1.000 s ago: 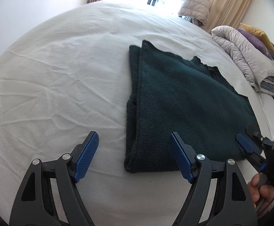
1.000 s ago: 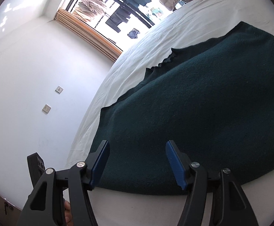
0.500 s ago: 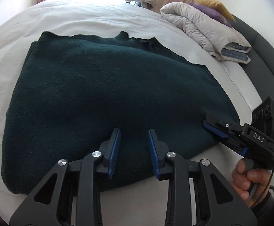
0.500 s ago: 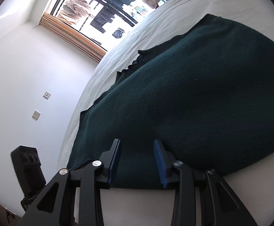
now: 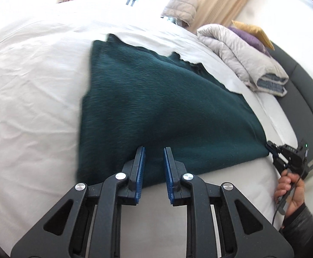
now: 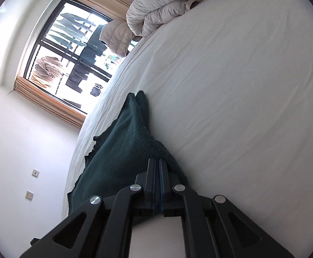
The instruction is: Fold small clothes
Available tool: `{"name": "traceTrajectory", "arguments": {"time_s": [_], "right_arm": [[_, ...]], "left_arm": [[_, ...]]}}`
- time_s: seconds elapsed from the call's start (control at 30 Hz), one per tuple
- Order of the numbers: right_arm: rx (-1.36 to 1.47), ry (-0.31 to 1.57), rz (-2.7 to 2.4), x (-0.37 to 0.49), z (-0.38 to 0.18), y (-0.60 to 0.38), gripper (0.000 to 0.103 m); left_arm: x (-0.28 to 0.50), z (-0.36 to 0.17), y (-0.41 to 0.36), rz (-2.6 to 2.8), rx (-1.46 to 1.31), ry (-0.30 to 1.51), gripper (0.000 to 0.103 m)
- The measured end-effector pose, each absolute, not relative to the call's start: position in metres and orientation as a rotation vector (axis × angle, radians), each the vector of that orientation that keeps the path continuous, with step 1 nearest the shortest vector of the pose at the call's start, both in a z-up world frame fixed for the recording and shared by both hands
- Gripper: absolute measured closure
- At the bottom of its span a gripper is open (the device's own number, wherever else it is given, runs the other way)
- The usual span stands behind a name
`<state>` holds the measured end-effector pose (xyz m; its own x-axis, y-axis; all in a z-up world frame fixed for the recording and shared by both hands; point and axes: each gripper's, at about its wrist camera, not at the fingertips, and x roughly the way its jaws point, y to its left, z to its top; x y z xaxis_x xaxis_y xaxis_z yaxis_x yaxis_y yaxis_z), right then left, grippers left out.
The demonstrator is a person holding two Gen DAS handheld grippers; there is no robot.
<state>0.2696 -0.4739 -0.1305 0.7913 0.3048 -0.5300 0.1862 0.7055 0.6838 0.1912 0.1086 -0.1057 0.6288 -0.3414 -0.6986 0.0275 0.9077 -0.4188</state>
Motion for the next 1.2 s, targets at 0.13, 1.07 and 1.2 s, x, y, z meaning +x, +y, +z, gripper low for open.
{"name": "traceTrajectory", "arguments": {"time_s": [0.13,1.07,1.2], "right_arm": [[0.731,0.622,0.056,0.257,-0.106,-0.452,0.048],[0.544,0.803,0.493,0.333,-0.077,-0.287,0.046],[0.574,0.827,0.499,0.346,-0.086,-0.286,0.049]], "left_arm": [[0.168,-0.098,0.139,-0.117,-0.445,0.840,0.084],[0.283,-0.109,0.212,-0.262,-0.837,1.036,0.022],[0.308,-0.114,0.211,-0.260,-0.834,1.070,0.024]]}}
